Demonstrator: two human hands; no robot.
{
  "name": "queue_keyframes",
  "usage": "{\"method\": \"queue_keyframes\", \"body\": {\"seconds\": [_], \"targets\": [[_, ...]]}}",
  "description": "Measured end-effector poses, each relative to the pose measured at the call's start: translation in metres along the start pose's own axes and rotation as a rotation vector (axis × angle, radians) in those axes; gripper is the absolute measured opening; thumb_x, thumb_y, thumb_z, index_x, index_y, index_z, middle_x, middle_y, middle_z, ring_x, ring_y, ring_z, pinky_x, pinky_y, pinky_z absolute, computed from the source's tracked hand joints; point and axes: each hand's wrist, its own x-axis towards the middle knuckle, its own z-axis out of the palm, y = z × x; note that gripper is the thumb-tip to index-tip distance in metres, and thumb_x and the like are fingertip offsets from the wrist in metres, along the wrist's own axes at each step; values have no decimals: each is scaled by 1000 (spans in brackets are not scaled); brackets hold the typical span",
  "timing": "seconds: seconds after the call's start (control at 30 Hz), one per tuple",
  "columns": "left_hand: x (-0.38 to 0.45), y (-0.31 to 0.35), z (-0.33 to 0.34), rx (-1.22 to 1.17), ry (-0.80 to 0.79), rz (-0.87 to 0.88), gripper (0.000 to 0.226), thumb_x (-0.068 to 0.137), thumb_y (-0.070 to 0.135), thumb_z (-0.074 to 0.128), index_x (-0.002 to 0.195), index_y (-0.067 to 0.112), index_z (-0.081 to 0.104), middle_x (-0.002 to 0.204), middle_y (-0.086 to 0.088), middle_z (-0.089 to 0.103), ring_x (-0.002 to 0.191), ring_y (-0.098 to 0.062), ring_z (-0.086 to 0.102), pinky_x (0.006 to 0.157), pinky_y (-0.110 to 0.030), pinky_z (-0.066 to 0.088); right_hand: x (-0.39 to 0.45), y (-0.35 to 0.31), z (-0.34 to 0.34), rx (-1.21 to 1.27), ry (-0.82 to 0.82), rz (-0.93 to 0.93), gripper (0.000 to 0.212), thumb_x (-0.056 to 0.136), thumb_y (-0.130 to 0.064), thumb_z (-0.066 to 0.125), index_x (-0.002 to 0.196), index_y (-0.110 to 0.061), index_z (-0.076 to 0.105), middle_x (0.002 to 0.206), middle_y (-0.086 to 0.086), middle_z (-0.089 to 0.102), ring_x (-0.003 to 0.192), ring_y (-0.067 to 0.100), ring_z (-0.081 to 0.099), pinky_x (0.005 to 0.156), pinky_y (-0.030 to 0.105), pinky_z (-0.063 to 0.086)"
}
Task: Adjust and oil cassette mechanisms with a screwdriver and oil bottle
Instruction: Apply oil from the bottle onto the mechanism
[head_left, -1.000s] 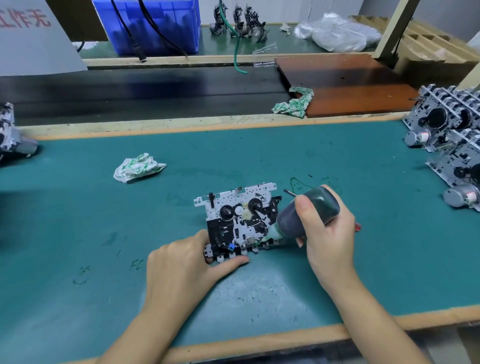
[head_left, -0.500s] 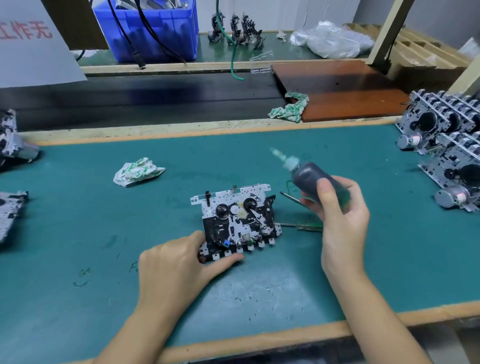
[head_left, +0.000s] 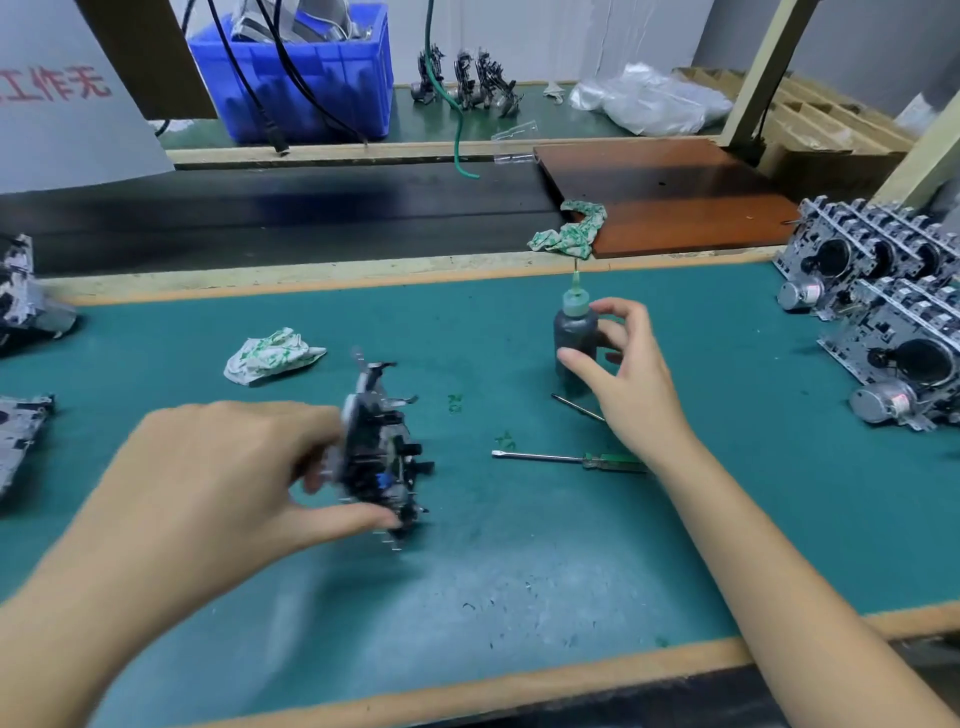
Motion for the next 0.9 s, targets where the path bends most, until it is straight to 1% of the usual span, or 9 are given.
{"method": "queue_keyframes", "body": {"seconds": [0.1,0.2,0.3,0.43,0.53,0.6,0.7,0.8,0.9], "targets": [[15,38,9,-29,175,266,39,68,66,56,63,30,45,76,7,48,69,-20,44,62,-35,34,6,9,5,156,6,78,43,88,-9,65,123,-23,44,113,-13,60,100,-7,55,85,6,39],[27,64,27,-152,158,346,34,69,50,72,73,20,56,111,-7,60,104,-27,54,89,-42,40,5,13,5,202,21,88,43,87,-6,64,126,-15,47,123,3,59,114,8,56,94,16,42],[38,85,48,-184,68,423,31,68,40,77,77,19,57,113,-5,64,102,-26,60,88,-37,43,2,10,5,256,5,64,41,87,1,62,122,-12,47,122,9,61,113,14,58,96,23,45],[51,98,70,-139,-24,502,26,72,39,71,79,17,58,104,0,67,87,-23,62,78,-31,48,0,9,5,247,-45,-2,38,87,4,61,118,-15,48,116,0,60,103,2,59,88,15,45],[55,95,78,-137,-25,550,32,77,48,70,81,18,59,103,4,67,89,-21,61,84,-31,47,0,12,8,118,-118,-45,41,85,3,64,122,-10,52,121,3,55,108,9,57,93,20,47],[53,87,81,-150,26,570,42,76,56,69,87,17,59,111,2,65,102,-21,59,96,-36,41,-1,12,10,28,-192,-48,44,86,-2,64,128,-11,51,121,4,54,111,13,56,97,21,46],[42,62,83,-330,47,423,68,65,72,66,113,25,53,141,3,43,129,-15,40,111,-32,24,-2,12,13,-62,-263,-46,43,88,-13,65,128,-22,50,117,0,61,105,11,60,95,23,47],[29,35,84,-623,-157,170,106,48,75,74,137,52,22,152,24,11,141,0,16,114,-23,17,-3,12,16,-219,-262,-64,44,89,-25,64,130,-22,47,120,-1,62,106,14,60,97,35,46],[25,27,90,-724,-232,82,109,50,66,80,137,61,13,143,35,21,135,7,25,113,-25,26,-7,14,17,-326,-257,-78,49,90,-36,60,134,-26,40,128,-4,56,114,14,54,98,34,42]]}}
